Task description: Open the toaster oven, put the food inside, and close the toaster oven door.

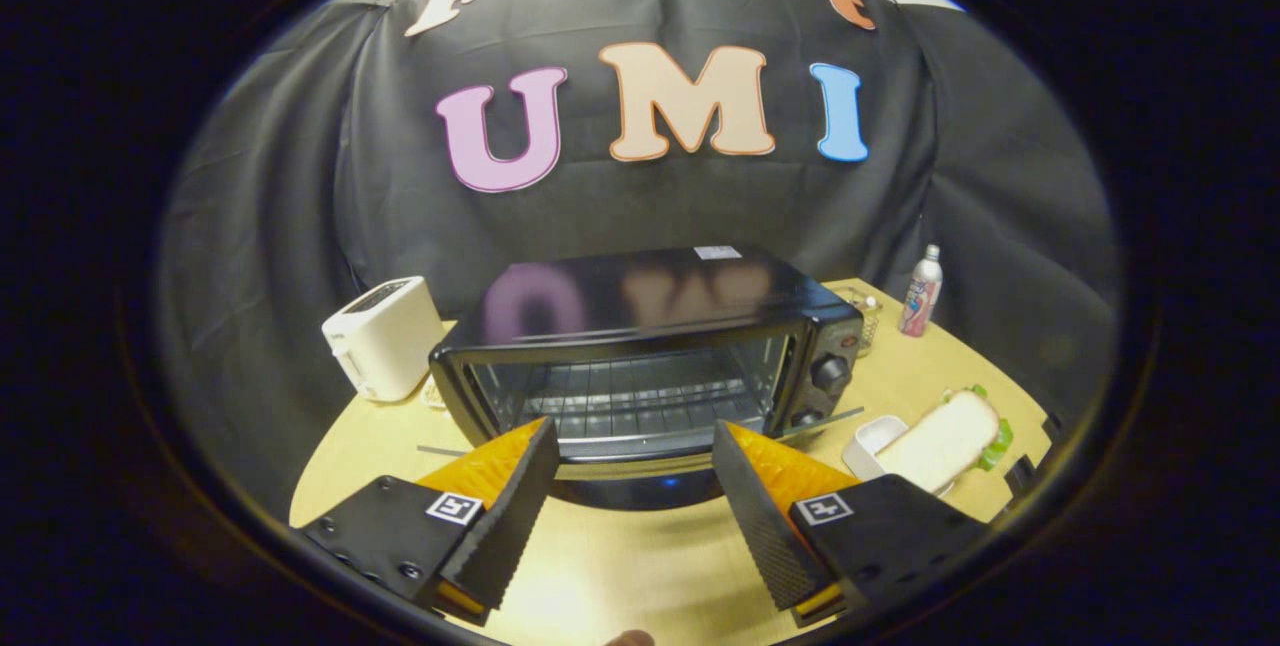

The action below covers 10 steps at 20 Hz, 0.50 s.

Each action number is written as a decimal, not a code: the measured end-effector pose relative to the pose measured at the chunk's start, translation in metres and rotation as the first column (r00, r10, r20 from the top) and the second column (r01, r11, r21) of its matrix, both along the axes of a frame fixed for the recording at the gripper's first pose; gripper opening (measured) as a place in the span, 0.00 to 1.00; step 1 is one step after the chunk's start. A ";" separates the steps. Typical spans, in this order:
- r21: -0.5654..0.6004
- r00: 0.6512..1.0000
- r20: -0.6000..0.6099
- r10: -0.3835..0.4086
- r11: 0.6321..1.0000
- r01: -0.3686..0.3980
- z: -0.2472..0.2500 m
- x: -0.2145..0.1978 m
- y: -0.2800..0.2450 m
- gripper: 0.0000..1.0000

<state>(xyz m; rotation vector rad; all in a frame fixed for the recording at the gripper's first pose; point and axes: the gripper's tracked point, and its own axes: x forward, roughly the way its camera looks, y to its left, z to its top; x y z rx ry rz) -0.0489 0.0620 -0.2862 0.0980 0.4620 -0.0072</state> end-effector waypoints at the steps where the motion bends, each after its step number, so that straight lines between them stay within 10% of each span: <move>1: -0.010 1.000 -0.012 -0.001 1.000 0.000 -0.004 -0.008 -0.001 0.98; 10: -0.147 0.984 -0.174 0.044 0.987 -0.070 -0.067 -0.041 0.002 0.97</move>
